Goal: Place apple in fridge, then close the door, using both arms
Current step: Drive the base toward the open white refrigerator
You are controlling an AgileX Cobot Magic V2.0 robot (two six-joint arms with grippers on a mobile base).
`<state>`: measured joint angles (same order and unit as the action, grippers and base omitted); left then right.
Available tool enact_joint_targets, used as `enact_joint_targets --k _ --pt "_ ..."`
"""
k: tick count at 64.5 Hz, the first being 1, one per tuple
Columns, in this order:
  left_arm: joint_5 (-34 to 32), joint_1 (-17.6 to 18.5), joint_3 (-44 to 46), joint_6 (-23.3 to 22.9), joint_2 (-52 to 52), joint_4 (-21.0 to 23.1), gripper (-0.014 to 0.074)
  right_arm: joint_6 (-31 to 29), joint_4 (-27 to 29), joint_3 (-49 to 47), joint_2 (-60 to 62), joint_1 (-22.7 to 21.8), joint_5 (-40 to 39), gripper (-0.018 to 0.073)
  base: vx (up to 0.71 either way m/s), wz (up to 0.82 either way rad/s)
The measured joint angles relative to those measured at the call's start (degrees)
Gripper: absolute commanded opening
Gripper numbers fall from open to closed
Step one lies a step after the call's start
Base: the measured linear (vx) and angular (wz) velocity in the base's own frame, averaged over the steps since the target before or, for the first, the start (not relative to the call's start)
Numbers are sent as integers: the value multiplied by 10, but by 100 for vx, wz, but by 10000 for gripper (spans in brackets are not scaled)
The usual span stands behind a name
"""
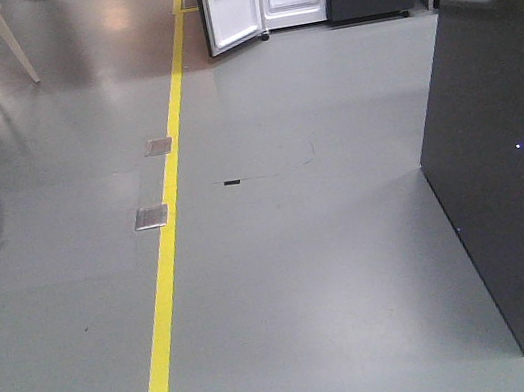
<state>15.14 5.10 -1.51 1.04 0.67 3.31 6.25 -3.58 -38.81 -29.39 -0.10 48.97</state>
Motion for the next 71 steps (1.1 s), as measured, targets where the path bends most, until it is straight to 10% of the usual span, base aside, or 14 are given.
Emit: enact_joint_targets --k 71 --pt "0 0 0 0 0 0 -5 0 0 0 0 0 0 100 22 0"
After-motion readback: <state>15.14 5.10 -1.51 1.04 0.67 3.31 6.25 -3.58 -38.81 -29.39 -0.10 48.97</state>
